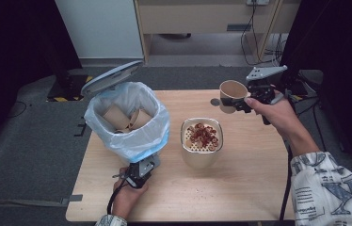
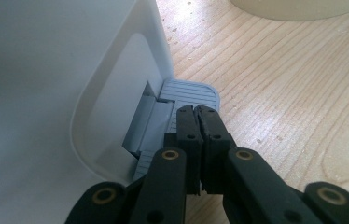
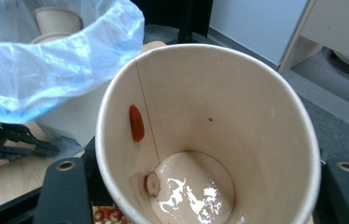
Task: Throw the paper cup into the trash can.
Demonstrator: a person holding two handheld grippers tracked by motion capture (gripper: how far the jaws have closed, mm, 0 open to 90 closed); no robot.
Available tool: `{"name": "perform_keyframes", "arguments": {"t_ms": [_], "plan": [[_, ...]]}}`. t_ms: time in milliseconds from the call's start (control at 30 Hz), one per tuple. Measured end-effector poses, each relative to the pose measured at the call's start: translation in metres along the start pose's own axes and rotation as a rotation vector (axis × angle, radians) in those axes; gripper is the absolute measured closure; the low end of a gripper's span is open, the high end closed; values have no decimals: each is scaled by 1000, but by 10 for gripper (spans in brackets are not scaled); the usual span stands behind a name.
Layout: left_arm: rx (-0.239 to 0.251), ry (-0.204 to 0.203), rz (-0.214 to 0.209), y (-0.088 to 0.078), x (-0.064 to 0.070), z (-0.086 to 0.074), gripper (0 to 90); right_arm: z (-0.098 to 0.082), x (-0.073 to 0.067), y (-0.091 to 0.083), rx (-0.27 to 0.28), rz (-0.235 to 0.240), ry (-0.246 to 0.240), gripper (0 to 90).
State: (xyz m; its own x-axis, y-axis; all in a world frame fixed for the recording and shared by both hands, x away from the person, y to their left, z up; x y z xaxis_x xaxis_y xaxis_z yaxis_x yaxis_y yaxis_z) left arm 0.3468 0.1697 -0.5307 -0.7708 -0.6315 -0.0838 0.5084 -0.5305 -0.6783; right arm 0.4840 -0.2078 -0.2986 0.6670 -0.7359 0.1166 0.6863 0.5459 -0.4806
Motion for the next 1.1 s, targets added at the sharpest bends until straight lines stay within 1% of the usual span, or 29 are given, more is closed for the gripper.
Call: {"name": "perform_keyframes", "arguments": {"t_ms": [100,333,400,700,733,800,833,867,900,933,1067,1100], "plan": [[0,0,-1,0,0,0,874,6,-3,0,7,13,9,327],[-1,-1,0,0,0,0,874,17,-13,7,7,30,-1,327],[-1,-1,-1,0,0,0,873,20,-15,8,3,27,-1,327],[-1,-2,-2,0,0,0,874,33,-26,16,4,45,1,327],[-1,-4,-4,0,0,0,874,36,-30,18,6,55,0,327],[-1,-3,-4,0,0,0,874,41,-35,20,10,56,-5,326],[-1,-3,-4,0,0,0,874,41,-35,20,10,56,-5,326],[-1,-3,-3,0,0,0,874,45,-39,22,15,65,-4,326],[-1,-3,-3,0,0,0,874,45,-39,22,15,65,-4,326],[-1,-3,-3,0,0,0,874,49,-44,24,14,70,-2,326],[1,-4,-2,0,0,0,874,60,-55,30,19,82,-11,326],[1,-4,-2,0,0,0,874,60,-55,30,19,82,-11,326]]}}
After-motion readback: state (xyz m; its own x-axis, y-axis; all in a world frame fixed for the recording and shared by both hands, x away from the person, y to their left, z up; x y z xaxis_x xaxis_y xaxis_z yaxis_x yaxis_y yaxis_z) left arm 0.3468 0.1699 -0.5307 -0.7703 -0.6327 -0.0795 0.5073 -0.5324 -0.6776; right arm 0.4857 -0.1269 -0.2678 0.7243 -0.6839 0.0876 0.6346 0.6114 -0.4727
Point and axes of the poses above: each handheld gripper's, and its own axes: y roughly forward along the jaws, z roughly out of its top, x roughly to its right, the point moved 1 cm from there along y, roughly forward along the jaws, and after that the axes turned 14 degrees about -z, right-handed, at the moved point
